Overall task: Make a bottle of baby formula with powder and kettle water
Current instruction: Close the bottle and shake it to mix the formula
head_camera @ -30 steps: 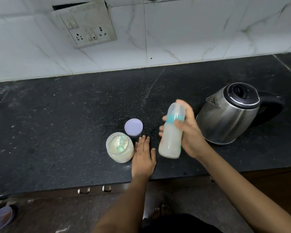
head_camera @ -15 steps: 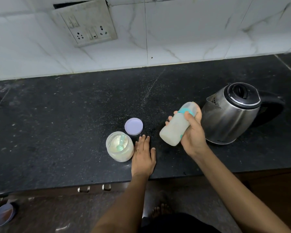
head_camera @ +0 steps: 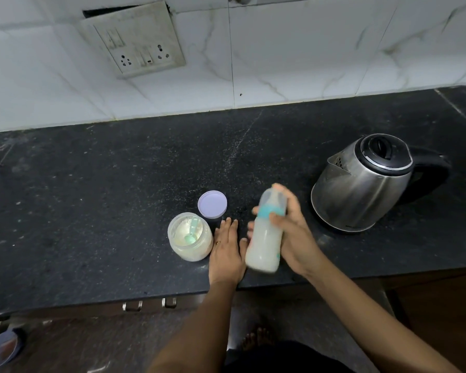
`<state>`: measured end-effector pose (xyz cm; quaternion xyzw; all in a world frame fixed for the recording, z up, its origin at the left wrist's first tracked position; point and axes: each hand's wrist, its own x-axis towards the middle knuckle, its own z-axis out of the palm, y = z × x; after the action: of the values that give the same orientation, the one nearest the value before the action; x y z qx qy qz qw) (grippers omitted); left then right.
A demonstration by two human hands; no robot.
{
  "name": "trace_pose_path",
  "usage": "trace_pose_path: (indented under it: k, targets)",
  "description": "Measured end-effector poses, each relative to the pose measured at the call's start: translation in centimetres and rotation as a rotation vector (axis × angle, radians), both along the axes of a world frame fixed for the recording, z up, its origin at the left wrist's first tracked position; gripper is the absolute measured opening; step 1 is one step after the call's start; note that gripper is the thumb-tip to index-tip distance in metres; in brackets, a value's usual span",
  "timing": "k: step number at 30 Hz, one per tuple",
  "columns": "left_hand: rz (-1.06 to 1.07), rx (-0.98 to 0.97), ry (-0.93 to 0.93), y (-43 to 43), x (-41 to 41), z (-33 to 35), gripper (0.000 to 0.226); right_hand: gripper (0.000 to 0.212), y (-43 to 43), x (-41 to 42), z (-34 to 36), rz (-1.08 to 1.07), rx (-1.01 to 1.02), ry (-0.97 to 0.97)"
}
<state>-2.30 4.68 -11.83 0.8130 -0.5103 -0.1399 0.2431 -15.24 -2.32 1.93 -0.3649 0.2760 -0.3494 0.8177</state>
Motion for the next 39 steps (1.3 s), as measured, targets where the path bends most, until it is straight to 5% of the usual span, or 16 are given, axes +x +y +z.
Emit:
trace_pose_path:
  k: [2,4,7,12,16,20,22,25,29,33,39]
  targets:
    - [0.029,-0.025,0.001,-0.1,-0.3,0.5,0.058,0.043,-0.7,0.4,-0.1,-0.245,0.218,-0.110]
    - [0.027,-0.034,-0.001,-0.1,-0.4,0.7,0.057,0.037,-0.8,0.5,-0.6,-0.270,0.334,-0.154]
    - [0.006,-0.025,0.005,0.1,-0.3,0.6,0.062,0.052,0.3,-0.1,-0.2,-0.028,0.181,-0.045]
    - [0.040,-0.014,0.000,-0.1,-0.4,0.7,0.063,0.042,-2.0,0.3,-0.7,-0.314,0.408,-0.174]
    - [0.019,-0.010,0.021,0.0,-0.3,0.8,0.065,0.052,-0.3,-0.5,-0.4,0.024,0.210,-0.049]
    - [0.046,0.012,0.012,-0.1,-0.4,0.8,0.058,0.068,-2.2,0.1,-0.7,-0.274,0.403,-0.212]
    - [0.020,0.015,0.010,0.0,-0.3,0.8,0.056,0.076,-2.0,-0.2,-1.1,-0.168,0.382,-0.186]
    - [0.013,0.007,0.011,0.0,-0.3,0.7,0.063,0.060,-1.0,-0.4,-0.2,0.064,0.175,-0.046]
    - [0.040,-0.005,0.001,-0.1,-0.5,1.0,0.064,0.058,-2.8,0.4,0.1,-0.196,0.356,-0.147]
    - [0.038,-0.007,0.002,0.0,-0.5,1.1,0.064,0.069,-1.8,-0.2,1.0,0.200,0.269,-0.140]
    - [0.037,0.005,0.013,0.0,-0.6,1.4,0.056,0.042,-2.8,1.3,2.1,-0.135,0.618,-0.276]
